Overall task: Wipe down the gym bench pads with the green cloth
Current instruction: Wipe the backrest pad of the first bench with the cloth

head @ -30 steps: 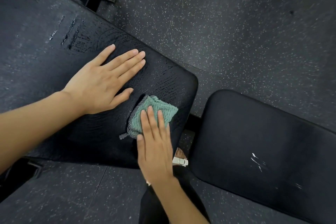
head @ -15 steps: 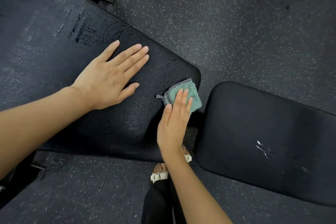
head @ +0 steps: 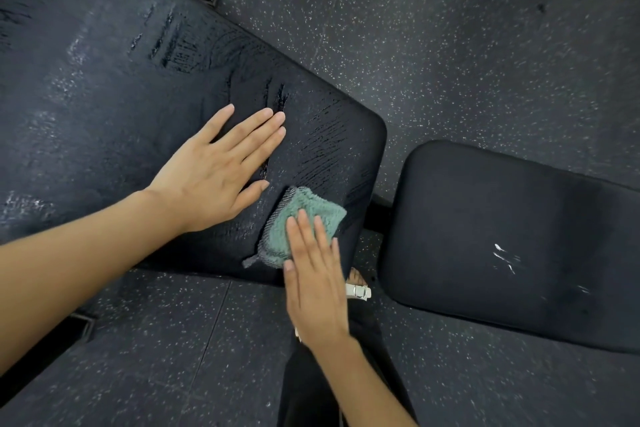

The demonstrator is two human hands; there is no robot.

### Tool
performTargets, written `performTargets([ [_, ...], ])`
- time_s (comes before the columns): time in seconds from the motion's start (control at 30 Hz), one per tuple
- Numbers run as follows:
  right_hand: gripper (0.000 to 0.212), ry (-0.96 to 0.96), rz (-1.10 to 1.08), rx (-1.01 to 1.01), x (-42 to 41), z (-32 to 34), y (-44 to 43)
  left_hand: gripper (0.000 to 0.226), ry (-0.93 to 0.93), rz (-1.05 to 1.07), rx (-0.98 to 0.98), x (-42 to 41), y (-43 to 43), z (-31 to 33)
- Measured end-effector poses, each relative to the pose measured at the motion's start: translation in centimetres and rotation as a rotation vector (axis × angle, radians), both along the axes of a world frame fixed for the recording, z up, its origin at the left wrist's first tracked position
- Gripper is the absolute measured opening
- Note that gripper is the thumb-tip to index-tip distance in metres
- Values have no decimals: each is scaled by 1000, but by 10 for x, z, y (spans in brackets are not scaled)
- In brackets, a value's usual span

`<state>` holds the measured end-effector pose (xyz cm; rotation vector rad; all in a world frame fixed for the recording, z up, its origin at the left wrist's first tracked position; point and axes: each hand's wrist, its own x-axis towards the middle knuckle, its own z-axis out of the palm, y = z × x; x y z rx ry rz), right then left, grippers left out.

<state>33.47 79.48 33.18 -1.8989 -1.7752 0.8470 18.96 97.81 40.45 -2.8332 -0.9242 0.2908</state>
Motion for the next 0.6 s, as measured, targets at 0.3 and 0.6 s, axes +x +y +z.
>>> performTargets([
  [0.3, 54, 39, -357, -112, -6, -4, 8, 70, -6, -7, -16, -9, -19, 0],
  [0.6, 53, 111, -205, -61, -70, 31, -25, 69, -5, -29, -33, -23, -41, 2],
])
